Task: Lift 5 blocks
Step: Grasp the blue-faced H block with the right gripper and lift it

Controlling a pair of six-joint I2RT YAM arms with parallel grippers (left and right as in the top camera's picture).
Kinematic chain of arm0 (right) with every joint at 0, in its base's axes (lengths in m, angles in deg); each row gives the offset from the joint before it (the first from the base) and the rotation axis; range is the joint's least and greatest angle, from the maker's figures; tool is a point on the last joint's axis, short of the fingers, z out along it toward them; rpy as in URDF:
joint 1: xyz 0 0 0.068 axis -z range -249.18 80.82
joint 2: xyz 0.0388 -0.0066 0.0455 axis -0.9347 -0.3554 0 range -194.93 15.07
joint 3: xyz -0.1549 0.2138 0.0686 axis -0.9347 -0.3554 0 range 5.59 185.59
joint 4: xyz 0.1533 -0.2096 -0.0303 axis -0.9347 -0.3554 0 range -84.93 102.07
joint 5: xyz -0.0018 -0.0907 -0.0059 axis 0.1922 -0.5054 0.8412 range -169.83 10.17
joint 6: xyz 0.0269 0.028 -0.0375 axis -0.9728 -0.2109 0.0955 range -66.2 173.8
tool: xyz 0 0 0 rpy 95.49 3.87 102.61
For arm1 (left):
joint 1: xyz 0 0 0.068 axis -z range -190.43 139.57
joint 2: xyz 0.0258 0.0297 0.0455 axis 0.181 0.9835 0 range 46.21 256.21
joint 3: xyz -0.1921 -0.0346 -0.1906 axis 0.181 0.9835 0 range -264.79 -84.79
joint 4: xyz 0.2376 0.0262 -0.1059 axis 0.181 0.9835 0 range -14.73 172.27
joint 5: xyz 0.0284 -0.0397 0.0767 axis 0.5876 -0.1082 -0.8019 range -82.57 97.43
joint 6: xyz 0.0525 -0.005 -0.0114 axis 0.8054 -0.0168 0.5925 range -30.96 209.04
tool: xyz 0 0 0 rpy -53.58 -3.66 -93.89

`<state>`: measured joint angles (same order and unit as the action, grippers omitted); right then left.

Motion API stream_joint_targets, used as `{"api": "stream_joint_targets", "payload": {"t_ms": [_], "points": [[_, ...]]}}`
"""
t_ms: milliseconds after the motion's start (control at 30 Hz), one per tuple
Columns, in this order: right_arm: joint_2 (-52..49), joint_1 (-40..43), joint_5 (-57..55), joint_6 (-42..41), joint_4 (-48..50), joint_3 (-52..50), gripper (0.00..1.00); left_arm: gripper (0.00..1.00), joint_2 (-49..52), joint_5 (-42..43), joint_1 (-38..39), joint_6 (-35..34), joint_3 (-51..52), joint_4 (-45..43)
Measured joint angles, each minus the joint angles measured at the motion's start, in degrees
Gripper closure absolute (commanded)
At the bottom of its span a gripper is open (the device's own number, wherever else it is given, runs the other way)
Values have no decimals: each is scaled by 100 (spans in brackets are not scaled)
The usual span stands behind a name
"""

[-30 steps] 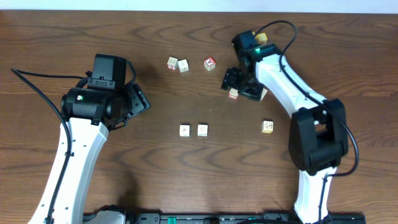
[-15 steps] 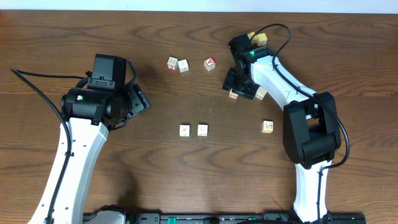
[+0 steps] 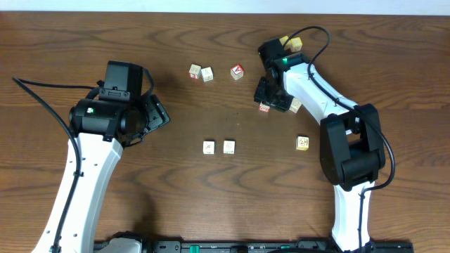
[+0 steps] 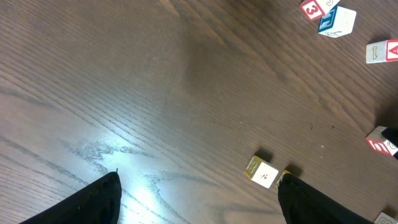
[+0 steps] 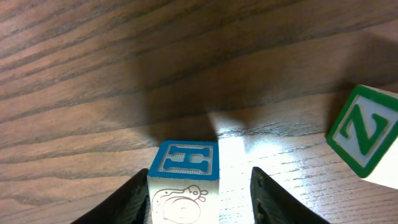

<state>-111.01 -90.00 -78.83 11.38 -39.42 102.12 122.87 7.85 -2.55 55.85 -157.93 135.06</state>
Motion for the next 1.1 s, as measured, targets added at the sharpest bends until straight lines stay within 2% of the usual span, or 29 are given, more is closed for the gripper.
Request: {"api": "stream_joint_targets", "payload": {"t_ms": [67, 267, 400, 600, 833, 1100], "points": [[0, -28, -9, -17, 0, -7, 60, 19, 0, 0, 0, 0, 0, 0], [0, -103, -31, 101, 17, -17, 62, 19, 0, 0, 0, 0, 0, 0], [0, -116, -42, 374, -2, -17, 69, 19, 0, 0, 0, 0, 0, 0], [0, -116, -31, 723, -249, -15, 73, 19, 0, 0, 0, -2, 0, 0], [24, -111, 57, 1060, -721, -11, 71, 19, 0, 0, 0, -2, 0, 0], [63, -131, 964, 1884, -1738, -15, 71, 19, 0, 0, 0, 0, 0, 0]]}}
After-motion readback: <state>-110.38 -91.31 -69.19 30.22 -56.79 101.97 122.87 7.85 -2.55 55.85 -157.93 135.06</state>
